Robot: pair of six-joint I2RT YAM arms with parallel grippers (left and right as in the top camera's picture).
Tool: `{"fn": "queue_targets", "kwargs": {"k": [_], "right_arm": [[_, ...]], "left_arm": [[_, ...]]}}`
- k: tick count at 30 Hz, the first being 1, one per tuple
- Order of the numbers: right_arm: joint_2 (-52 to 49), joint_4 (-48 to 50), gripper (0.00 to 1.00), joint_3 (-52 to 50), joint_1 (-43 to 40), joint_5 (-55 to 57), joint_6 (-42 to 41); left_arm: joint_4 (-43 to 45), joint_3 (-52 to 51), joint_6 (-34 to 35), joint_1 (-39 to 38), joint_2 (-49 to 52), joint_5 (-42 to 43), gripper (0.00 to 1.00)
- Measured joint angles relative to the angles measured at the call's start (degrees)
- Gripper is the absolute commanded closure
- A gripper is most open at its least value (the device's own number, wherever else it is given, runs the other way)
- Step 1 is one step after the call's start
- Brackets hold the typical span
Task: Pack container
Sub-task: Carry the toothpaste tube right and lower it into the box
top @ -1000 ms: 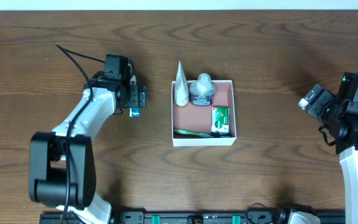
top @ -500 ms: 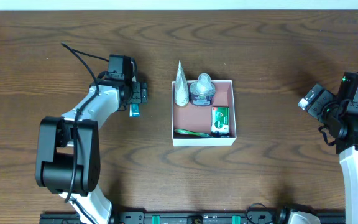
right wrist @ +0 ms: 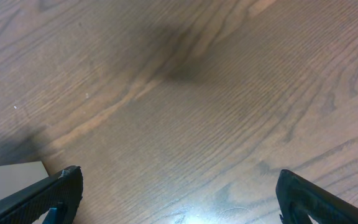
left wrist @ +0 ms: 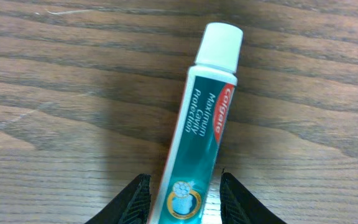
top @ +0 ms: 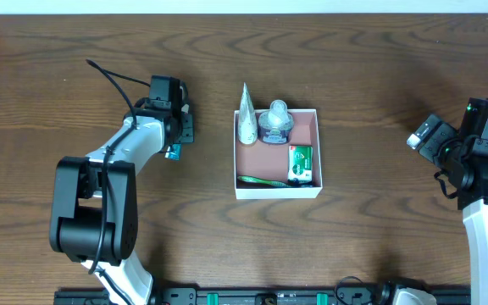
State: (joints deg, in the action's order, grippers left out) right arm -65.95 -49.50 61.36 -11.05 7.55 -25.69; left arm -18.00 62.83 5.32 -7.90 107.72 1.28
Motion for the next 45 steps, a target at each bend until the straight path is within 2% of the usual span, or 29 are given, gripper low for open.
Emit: {"fn": "queue_targets", "kwargs": {"k": [4,11,17,22,27,34,37,41,45], "right_arm": [[0.00,0.00,0.01,0.00,-0.02,0.00,0.00],[0.00,0.00,0.01,0.00,0.00,0.00,0.00],[0.00,0.00,0.01,0.00,0.00,0.00,0.00],[0.00,-0.02,0.01,0.00,-0.02,0.00,0.00],[0.00,0.00,0.01,0.00,0.00,0.00,0.00],[0.00,-0.02,0.01,0.00,0.00,0.00,0.00],[0.00,-0.02,0.01,0.00,0.00,0.00,0.00],[0.00,0.00,0.01,0.00,0.00,0.00,0.00],[0.00,0.00,0.01,0.00,-0.02,0.00,0.00]], "left_arm": [[0.09,0.00,0.00,-1.29,0.00,0.00,0.62],[0.04,0.00,-0.04,-3.10,0.00,-0.02,0.78],[-0.63,0.00,-0.17,-3.41,0.00,0.00,0.79],[-0.66,-0.09,0.09,-3.41,-0.02,-0.02,0.94],[-1.53,-0.02,-0.20,-3.41,-0.28,-0.17,0.94],[-11.89,0.85,-0.20,-3.41,-3.02,-0.20,0.94],[-16.26,1.77,-0.20,-3.41,-8.24,-0.17,0.94],[-19.65,6.80,-0.57,-3.67,-19.93,0.48,0.94],[-19.76,9.99,-6.84,-6.78,-33.90,6.19,0.94]]}}
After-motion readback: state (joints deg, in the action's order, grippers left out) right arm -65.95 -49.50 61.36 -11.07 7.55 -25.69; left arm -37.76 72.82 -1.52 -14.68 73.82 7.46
